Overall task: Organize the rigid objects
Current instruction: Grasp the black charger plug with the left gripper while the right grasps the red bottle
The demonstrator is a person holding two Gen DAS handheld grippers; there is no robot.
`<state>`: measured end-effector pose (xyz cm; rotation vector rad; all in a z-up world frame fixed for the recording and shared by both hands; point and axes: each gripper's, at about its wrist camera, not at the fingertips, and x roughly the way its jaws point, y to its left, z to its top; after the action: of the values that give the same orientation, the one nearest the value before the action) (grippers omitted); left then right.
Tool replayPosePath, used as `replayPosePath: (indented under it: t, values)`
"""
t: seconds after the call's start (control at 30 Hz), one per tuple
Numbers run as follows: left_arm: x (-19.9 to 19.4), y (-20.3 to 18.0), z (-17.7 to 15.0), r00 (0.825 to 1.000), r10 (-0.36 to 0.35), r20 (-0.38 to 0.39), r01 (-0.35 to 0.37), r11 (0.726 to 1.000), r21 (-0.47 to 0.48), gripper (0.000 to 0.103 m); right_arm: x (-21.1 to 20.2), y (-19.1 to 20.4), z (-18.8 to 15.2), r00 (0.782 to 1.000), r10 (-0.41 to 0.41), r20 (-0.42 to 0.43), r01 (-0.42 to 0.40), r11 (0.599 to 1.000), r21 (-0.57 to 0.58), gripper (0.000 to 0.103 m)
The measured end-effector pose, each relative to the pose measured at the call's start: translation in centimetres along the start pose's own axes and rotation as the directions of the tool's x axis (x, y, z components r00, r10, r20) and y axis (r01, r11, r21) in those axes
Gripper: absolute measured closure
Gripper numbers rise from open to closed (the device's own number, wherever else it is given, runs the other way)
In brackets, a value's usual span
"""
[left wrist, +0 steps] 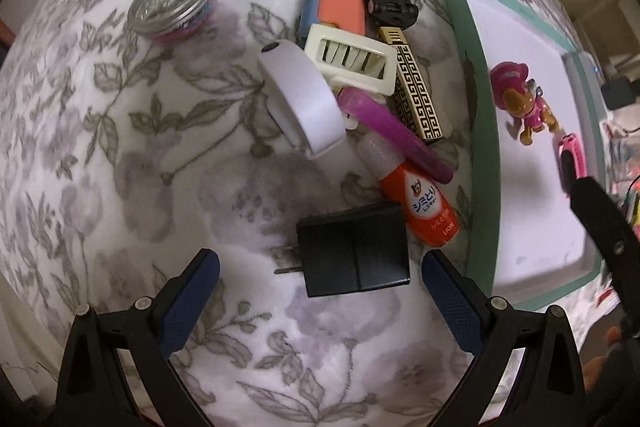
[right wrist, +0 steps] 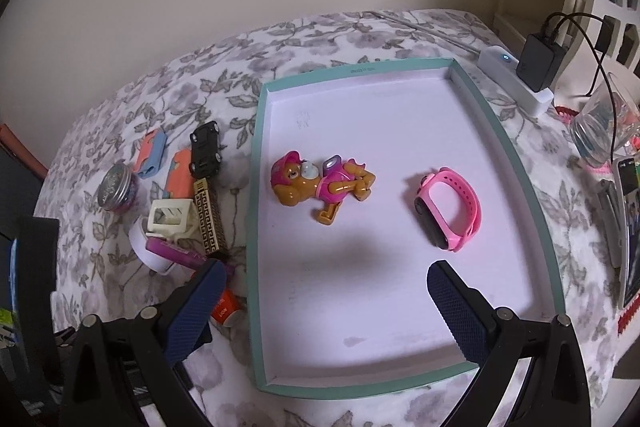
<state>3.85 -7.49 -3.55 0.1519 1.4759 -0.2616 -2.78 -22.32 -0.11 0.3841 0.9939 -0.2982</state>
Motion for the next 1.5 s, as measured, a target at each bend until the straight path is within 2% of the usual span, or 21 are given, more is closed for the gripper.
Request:
replayPosePath:
  t: [0.1, 0.27, 0.53, 0.67, 0.8, 0.93, 1.0, 1.07, 1.3, 1.5]
  values:
    - [-0.3, -0.8, 0.1, 1.000, 0.013, 0.009, -0.014, 1.000, 0.016, 0.005, -0.3, 0.1, 0.1, 1.000, 0.023, 0.013, -0.023, 1.000, 0.008, 0.001]
    - [-0.1, -0.9, -0.1, 1.000, -0.003, -0.014, 0.003, 1.000, 0.021, 0.019, -0.9, 0.8, 0.3, 0.998, 0.042, 0.041, -0.041, 0.999, -0.011, 0.004]
    - [0.5, -0.3, -0.4, 0.999, -0.034, -0.022, 0.034, 0.999, 0.009, 0.034, -0.7, 1.9, 0.2, 0.997, 0.066, 0.037, -0.064, 0.996, -0.059, 0.007]
    - [0.6, 3.1, 0.4, 1.000, -0.018, -0.019, 0.016, 0.997, -0.069, 0.034, -0.1, 2.5, 0.1, 0.996, 0.084, 0.010, -0.083, 0.994, -0.078, 0.017]
    - [0.4, 5.7, 0.9, 0.999, -0.040, -0.023, 0.036, 0.985, -0.167, 0.034, 0.3, 3.3, -0.1, 0.994, 0.111, -0.014, -0.112, 0.989, -0.099, 0.028]
    - [0.2, 7.7, 1.1, 0.998, -0.058, -0.028, 0.050, 0.973, -0.226, 0.034, 0.4, 5.4, -0.5, 0.989, 0.142, -0.034, -0.146, 0.972, -0.183, 0.039]
    - [0.1, 8.6, 1.2, 0.997, -0.066, -0.030, 0.056, 0.966, -0.253, 0.034, 0.6, 6.4, -0.7, 0.988, 0.146, -0.046, -0.152, 0.962, -0.224, 0.050]
    - [0.1, 9.6, 1.4, 0.997, -0.069, -0.030, 0.058, 0.961, -0.271, 0.034, 0.9, 7.5, -1.1, 0.988, 0.144, -0.062, -0.156, 0.951, -0.268, 0.055]
    - [-0.1, 12.5, 1.6, 0.997, -0.076, -0.031, 0.063, 0.948, -0.312, 0.034, 2.9, 9.3, -2.2, 0.985, 0.120, -0.125, -0.155, 0.932, -0.329, 0.065]
    - [-0.5, 13.9, 0.9, 0.996, -0.080, -0.031, 0.065, 0.944, -0.325, 0.033, 4.5, 10.2, -2.7, 0.983, 0.091, -0.159, -0.143, 0.922, -0.361, 0.065]
